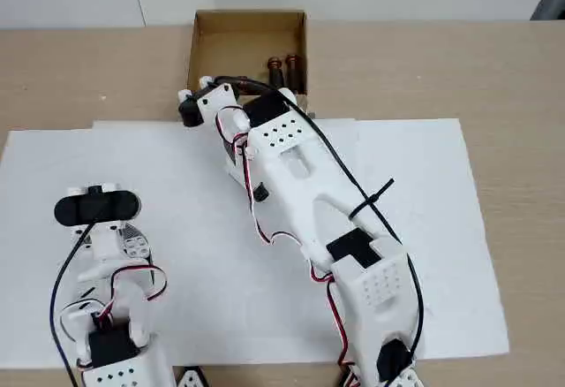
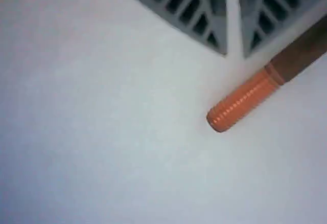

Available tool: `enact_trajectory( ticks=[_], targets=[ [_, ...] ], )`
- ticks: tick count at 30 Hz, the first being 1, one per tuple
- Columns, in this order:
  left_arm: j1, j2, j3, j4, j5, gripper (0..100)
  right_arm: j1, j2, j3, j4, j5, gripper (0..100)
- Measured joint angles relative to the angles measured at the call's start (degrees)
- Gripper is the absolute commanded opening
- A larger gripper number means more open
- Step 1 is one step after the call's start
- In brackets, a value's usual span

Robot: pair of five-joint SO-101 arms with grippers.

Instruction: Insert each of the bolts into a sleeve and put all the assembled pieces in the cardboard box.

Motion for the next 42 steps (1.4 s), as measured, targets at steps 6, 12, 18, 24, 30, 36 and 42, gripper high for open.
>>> enact_trajectory(
  ticks=[6, 12, 18, 24, 30, 36, 42],
  targets=[
    [0.00, 0.00, 0.00, 0.00, 0.00, 1, -1.05, 0.18, -0.18, 0.00, 0.00, 14.7],
    [0.00, 0.00, 0.00, 0.00, 0.00, 1, -1.76, 0.79, -0.18, 0.00, 0.00, 14.8],
    [0.00, 0.00, 0.00, 0.00, 0.00, 1, -1.67, 5.36, -0.18, 0.00, 0.00, 14.8],
    [0.00, 0.00, 0.00, 0.00, 0.00, 1, -1.67, 7.91, -0.79, -0.35, 0.00, 14.4],
    [0.00, 0.00, 0.00, 0.00, 0.00, 1, -1.58, 8.44, -0.88, -1.23, 0.00, 14.4],
    [0.00, 0.00, 0.00, 0.00, 0.00, 1, -1.58, 8.53, -1.58, -1.49, 0.00, 14.4],
    [0.00, 0.00, 0.00, 0.00, 0.00, 1, -1.58, 8.70, -1.58, -1.49, 0.00, 13.7]
  ],
)
